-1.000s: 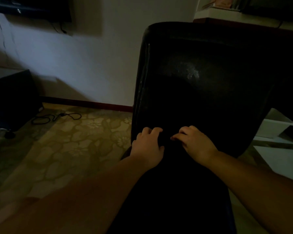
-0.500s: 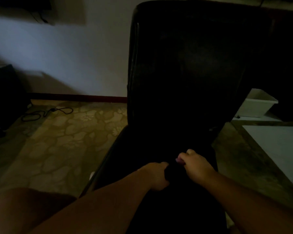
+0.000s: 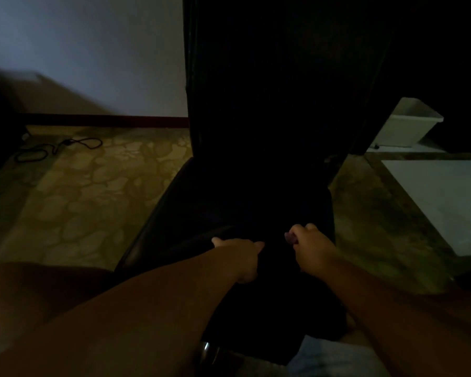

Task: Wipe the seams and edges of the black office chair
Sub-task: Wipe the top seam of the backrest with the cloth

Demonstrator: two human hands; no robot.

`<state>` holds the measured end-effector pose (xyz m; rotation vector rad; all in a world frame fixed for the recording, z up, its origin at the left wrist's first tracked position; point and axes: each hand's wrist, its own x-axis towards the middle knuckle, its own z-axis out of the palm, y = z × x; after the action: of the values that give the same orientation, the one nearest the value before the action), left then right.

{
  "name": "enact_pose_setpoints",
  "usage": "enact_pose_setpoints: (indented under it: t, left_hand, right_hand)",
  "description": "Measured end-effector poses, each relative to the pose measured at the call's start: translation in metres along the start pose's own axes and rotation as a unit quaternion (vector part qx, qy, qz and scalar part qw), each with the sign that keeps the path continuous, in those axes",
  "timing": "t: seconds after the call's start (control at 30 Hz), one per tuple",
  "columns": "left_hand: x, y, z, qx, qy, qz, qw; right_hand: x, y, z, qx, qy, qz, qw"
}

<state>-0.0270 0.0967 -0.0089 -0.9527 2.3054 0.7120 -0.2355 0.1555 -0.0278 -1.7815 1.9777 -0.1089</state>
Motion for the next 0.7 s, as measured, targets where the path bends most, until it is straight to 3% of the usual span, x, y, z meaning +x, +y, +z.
enact_pose_setpoints:
  t: [0.23,0.7]
  left_hand:
    - [-0.002,-0.003,0.006,0.083,0.024,-0.011,0.996]
    - [-0.003,-0.02,-0.011,0.112,0.035,-0.057,0.991]
  right_hand:
    - [0.0,-0.004,0.004,0.011,-0.006,0.029,1.0]
    - [-0.002,-0.001,0.009,0.071,0.032,0.028,0.997]
